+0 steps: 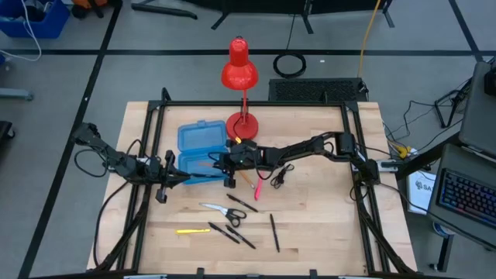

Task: Pick & place school supplies into a supply box
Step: Put the orange pencil into the blue supply box, then put the black pen into the blue supply box

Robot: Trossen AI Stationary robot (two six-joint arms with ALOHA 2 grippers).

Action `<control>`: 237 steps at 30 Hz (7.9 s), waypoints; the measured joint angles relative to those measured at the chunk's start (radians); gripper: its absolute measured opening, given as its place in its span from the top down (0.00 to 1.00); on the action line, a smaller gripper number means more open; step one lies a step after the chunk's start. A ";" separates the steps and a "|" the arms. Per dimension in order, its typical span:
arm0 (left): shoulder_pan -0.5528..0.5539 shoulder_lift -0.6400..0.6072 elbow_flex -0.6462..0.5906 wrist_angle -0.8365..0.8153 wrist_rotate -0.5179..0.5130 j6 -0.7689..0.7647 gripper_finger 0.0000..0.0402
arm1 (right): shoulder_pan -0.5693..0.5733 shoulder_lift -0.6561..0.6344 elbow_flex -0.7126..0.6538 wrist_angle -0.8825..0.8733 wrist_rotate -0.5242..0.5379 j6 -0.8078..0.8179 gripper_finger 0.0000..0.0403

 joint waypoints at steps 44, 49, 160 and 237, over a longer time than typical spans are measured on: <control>0.000 0.000 0.000 -0.029 0.000 -0.027 0.91 | 0.040 -0.144 -0.007 -0.330 0.010 0.132 0.92; 0.000 0.000 0.000 -0.030 0.000 -0.027 0.91 | 0.059 -0.188 -0.007 -0.394 0.010 0.138 0.96; 0.000 0.000 0.000 -0.031 -0.007 0.007 0.91 | 0.454 -0.266 -0.323 -0.545 -0.177 1.484 0.48; 0.000 0.000 0.000 -0.076 -0.007 -0.026 0.91 | 0.452 -0.224 -0.324 -0.915 -0.021 1.174 0.94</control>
